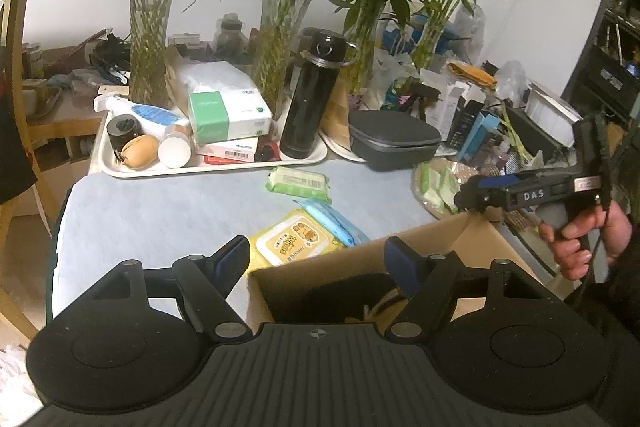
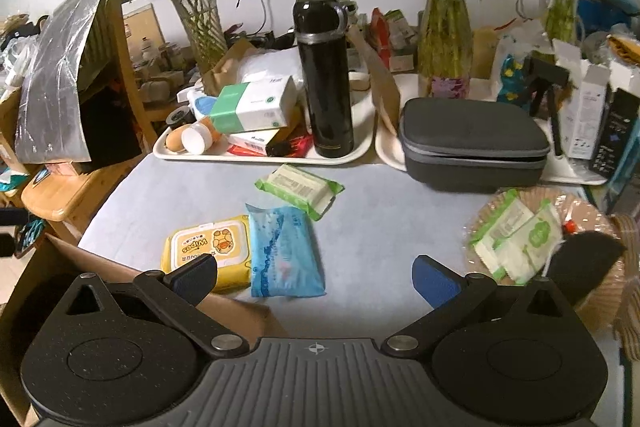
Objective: Organize soft objects
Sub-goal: 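Move the right gripper to the blue wet-wipe pack while the left gripper approaches the yellow Wipes pack, then grasp the blue wet-wipe pack with the right gripper and lift it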
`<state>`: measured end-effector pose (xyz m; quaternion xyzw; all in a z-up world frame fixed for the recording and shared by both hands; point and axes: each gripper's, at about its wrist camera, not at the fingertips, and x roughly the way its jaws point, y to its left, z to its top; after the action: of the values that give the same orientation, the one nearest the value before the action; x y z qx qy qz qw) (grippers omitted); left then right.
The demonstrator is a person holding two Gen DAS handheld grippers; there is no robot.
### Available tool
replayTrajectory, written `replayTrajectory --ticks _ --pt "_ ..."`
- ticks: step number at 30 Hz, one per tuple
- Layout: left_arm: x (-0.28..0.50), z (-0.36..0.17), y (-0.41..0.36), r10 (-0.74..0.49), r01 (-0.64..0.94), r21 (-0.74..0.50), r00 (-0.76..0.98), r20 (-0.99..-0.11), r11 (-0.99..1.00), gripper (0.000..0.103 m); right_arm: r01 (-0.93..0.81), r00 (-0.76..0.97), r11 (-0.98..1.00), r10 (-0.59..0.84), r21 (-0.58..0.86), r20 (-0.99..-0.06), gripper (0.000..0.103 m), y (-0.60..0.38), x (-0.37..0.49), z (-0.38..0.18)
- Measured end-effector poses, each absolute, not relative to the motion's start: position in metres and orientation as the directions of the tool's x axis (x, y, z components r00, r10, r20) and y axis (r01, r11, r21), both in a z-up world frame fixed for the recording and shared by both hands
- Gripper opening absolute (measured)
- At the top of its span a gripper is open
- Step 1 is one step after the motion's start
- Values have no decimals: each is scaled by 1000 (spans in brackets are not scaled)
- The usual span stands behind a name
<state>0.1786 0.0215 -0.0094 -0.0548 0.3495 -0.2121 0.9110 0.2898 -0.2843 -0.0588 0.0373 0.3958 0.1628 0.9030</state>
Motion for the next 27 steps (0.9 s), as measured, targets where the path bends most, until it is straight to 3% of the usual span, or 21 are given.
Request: replayTrajectory --ticks 6,10,27 --pt "195 -8 29 -455 376 -264 642 -617 888 74 -273 599 917 399 291 -695 102 -292 312 -77" --pt "206 -9 30 -472 405 -258 629 -618 877 74 -299 571 907 419 297 -706 96 -291 327 -90" --pt "266 -41 44 -501 420 -290 591 -632 860 74 -436 398 828 528 352 -750 96 -279 383 -144"
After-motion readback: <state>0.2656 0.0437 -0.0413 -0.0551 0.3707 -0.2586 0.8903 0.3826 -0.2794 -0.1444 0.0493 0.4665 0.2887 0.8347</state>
